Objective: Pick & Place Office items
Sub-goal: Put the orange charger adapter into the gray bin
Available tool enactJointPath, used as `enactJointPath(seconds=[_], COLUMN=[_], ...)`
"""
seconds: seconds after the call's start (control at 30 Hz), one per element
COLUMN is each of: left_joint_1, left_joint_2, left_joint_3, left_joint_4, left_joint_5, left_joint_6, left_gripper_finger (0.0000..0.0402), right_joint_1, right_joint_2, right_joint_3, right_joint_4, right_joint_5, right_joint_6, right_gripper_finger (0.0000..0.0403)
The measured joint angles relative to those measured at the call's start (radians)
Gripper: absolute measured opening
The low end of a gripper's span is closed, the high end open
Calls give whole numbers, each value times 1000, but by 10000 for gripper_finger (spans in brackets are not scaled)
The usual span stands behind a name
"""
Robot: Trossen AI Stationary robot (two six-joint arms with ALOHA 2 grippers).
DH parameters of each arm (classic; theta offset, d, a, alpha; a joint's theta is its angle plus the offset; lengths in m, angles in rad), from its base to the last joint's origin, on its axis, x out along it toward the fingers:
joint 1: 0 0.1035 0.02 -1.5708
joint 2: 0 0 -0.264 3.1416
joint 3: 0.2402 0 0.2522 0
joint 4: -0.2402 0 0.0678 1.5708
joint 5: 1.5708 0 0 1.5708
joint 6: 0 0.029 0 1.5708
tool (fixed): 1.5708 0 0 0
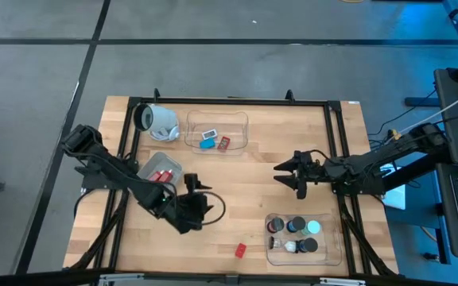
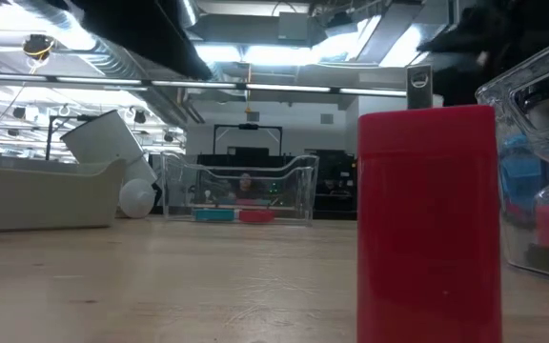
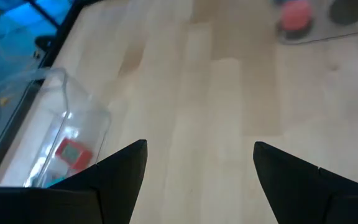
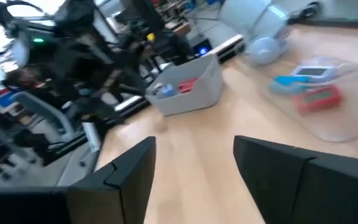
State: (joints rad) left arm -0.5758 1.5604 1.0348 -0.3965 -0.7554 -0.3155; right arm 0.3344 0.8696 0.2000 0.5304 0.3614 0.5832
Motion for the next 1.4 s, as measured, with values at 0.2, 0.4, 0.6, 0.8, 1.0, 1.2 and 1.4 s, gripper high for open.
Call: enactJointPath(seconds=[0.2,0.4,0.6,0.8,1.0,1.2,1.4], left_joint_1=[58,87,90,61,8,-56,-104], left_joint_2=[0,0,-17,-79,-151,-211,-242], left_joint_3=[0,0,0,0,0,0,0], left_joint_4=[-80,-144,-242,-396,-509,-577,-580], left_joint_5=[46,72,66,55,30,11,-40], left_joint_6=[-117,-194,-290,-435,-536,-609,-619], left_gripper_finger=[292,292,292,292,292,292,292], right_joint_1=[0,19,32,42,67,122,172], right_joint_2=[77,291,523,735,913,1002,1065], right_joint_3=[131,328,617,947,1152,1254,1281], right_joint_4=[-32,-136,-365,-878,-1054,-1051,-1034], right_joint_5=[-135,-295,-502,-508,-506,-539,-537], right_joint_6=[-51,-251,-386,-352,-355,-359,-489], right_gripper_finger=[281,327,311,286,294,320,329])
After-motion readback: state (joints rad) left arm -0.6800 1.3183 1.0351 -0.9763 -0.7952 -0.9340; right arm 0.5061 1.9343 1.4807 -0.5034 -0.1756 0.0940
